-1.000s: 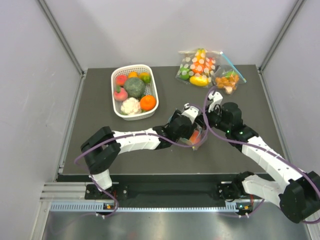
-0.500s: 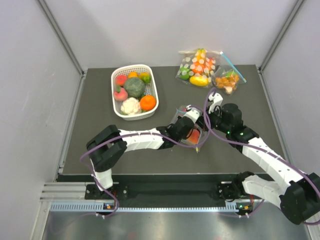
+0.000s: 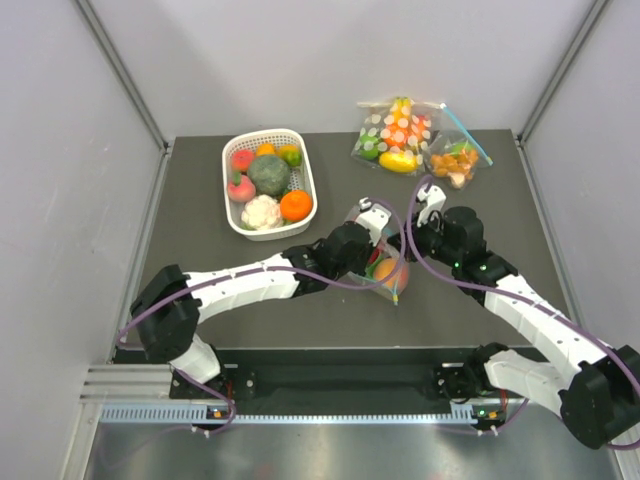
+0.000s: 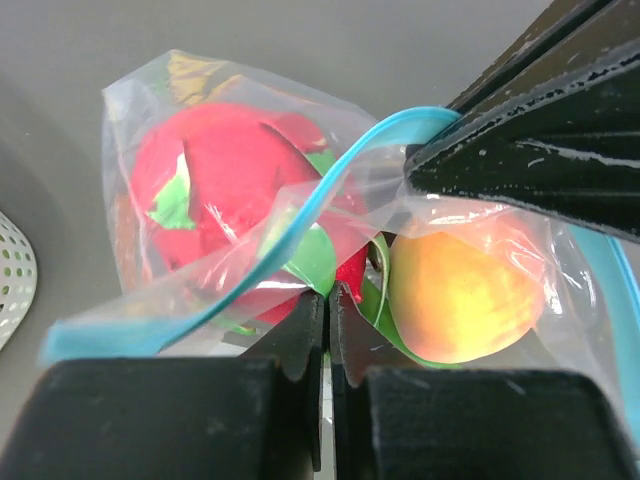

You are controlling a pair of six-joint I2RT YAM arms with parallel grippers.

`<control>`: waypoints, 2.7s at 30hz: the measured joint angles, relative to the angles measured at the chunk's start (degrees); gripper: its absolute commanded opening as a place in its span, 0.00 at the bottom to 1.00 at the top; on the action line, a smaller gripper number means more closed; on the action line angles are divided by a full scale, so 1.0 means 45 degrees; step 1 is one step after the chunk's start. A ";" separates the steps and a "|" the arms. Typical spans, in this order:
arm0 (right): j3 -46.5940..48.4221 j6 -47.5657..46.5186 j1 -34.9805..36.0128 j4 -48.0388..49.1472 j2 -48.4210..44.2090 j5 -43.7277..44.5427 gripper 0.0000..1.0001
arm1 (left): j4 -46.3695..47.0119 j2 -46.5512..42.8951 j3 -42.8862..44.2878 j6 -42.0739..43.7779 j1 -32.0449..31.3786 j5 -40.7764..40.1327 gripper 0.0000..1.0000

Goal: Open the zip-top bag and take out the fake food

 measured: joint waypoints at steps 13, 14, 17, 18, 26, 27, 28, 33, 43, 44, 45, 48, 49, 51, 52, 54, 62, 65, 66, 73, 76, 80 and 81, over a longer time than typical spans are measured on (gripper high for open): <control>0.0000 -0.0257 0.0000 -0.0359 -0.0277 0.0665 0.00 | -0.1783 0.0034 0.0607 -0.0636 0.0899 0.1535 0.00; 0.0000 -0.0296 0.0000 -0.0398 -0.0316 0.0695 0.00 | -0.2035 0.0151 0.0811 -0.0559 0.0903 0.1545 0.00; 0.0024 -0.0355 0.0000 -0.0568 -0.0335 0.0748 0.00 | -0.2448 0.0257 0.1025 -0.0384 0.0903 0.1574 0.00; 0.0024 -0.0369 0.0000 -0.0593 -0.0335 0.0758 0.00 | -0.2555 0.0253 0.1069 -0.0355 0.0903 0.1564 0.00; 0.0024 -0.0408 0.0000 -0.0476 -0.0214 0.0160 0.50 | -0.2749 0.0010 0.1127 -0.0019 0.0908 0.1243 0.00; 0.0024 -0.0364 0.0000 -0.0447 -0.0214 -0.0053 0.56 | -0.2754 0.0010 0.1127 0.0000 0.0908 0.1229 0.00; 0.0024 -0.0345 0.0000 -0.0437 -0.0214 -0.0214 0.69 | -0.2769 0.0015 0.1127 0.0005 0.0908 0.1224 0.00; -0.0287 -0.0107 0.0015 -0.0063 -0.0214 -0.1166 0.87 | -0.2764 0.0029 0.1127 0.0000 0.0918 0.1239 0.00; -0.1681 0.0481 0.0238 0.0321 0.0267 -0.1506 0.93 | -0.2696 0.0029 0.1127 -0.0015 0.0918 0.0986 0.00; -0.1695 0.0515 0.0277 0.0379 0.0403 -0.1511 0.91 | -0.2691 0.0029 0.1127 -0.0015 0.0918 0.0976 0.00; -0.1739 0.0568 0.0321 0.0505 0.0563 -0.1501 0.90 | -0.2686 0.0029 0.1127 -0.0034 0.0918 0.0976 0.00; -0.1763 0.0675 0.0374 0.0806 0.1010 -0.1370 0.80 | -0.2671 0.0029 0.1127 -0.0063 0.0918 0.1025 0.00; -0.1763 0.0714 0.0379 0.0899 0.1156 -0.1263 0.72 | -0.2676 0.0029 0.1127 -0.0068 0.0918 0.1049 0.00; -0.1763 0.0777 0.0389 0.0967 0.1336 -0.0991 0.64 | -0.2676 0.0010 0.1127 -0.0073 0.0933 0.1132 0.00; -0.1763 0.0797 0.0403 0.0976 0.1384 -0.0860 0.58 | -0.2686 -0.0010 0.1127 -0.0073 0.0952 0.1209 0.00; -0.1763 0.0811 0.0432 0.0986 0.1413 -0.0622 0.52 | -0.2710 -0.0102 0.1122 -0.0078 0.1010 0.1394 0.00; -0.1749 0.0816 0.0457 0.1185 0.1384 -0.0097 0.33 | -0.2710 -0.0738 0.1103 -0.0165 0.1418 0.2254 0.00; -0.1734 0.0782 0.0461 0.1180 0.1282 -0.0034 0.19 | -0.2642 -0.0996 0.1001 -0.0209 0.1535 0.2769 0.00; -0.1719 0.0787 0.0471 0.1156 0.1229 0.0000 0.10 | -0.2628 -0.1069 0.0986 -0.0209 0.1564 0.2943 0.00; -0.1088 0.0704 0.0515 0.0481 0.1107 0.0121 0.02 | -0.2370 -0.1360 0.0918 -0.0481 0.1923 0.4235 0.00; -0.0855 0.0661 0.0515 0.0340 0.1098 0.0078 0.06 | -0.1923 -0.1515 0.0646 -0.0831 0.2254 0.4775 0.00; -0.0826 0.0695 0.0515 0.0248 0.0806 -0.0126 0.13 | -0.1277 -0.1593 0.0282 -0.1394 0.2701 0.5085 0.00; -0.0826 0.0714 0.0520 0.0209 0.0646 -0.0136 0.15 | -0.1161 -0.1593 0.0209 -0.1486 0.2783 0.5095 0.00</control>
